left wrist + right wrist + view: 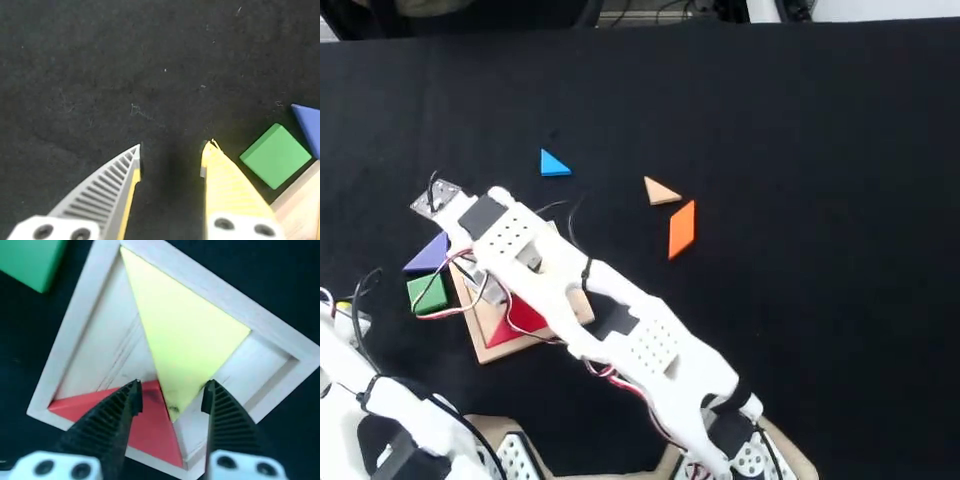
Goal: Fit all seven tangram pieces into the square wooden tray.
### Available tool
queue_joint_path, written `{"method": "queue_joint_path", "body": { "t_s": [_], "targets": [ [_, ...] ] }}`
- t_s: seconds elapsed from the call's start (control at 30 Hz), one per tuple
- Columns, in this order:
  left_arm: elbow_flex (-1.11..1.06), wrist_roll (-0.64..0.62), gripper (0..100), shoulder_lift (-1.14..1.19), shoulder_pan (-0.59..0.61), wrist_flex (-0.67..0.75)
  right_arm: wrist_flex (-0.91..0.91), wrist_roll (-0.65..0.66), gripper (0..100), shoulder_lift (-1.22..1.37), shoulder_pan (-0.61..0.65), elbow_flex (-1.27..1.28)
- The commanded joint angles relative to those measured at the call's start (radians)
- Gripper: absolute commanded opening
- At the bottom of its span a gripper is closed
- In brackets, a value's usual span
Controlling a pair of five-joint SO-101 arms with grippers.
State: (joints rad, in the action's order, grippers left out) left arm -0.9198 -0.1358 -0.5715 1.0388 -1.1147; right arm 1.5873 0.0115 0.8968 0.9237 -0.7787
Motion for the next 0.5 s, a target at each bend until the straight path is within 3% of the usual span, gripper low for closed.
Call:
{"method": "queue_joint_path", "body": {
  "t_s": [0.0,0.2,0.33,0.47],
  "targets": [
    [0.002,0.011,20,-0.008,0.010,-0.002,-0.006,-0.008,19.8,0.021,0.008,-0.059],
    [0.002,0.009,20,-0.008,0.010,-0.002,-0.005,-0.003,18.5,0.091,0.006,-0.062],
    [0.002,0.009,20,-0.006,0.008,-0.002,-0.012,-0.003,2.4,0.114,0.002,-0.064],
    [-0.012,0.005,20,-0.003,0.008,0.032,-0.012,-0.006,2.5,0.114,-0.021,-0.064]
  ]
}}
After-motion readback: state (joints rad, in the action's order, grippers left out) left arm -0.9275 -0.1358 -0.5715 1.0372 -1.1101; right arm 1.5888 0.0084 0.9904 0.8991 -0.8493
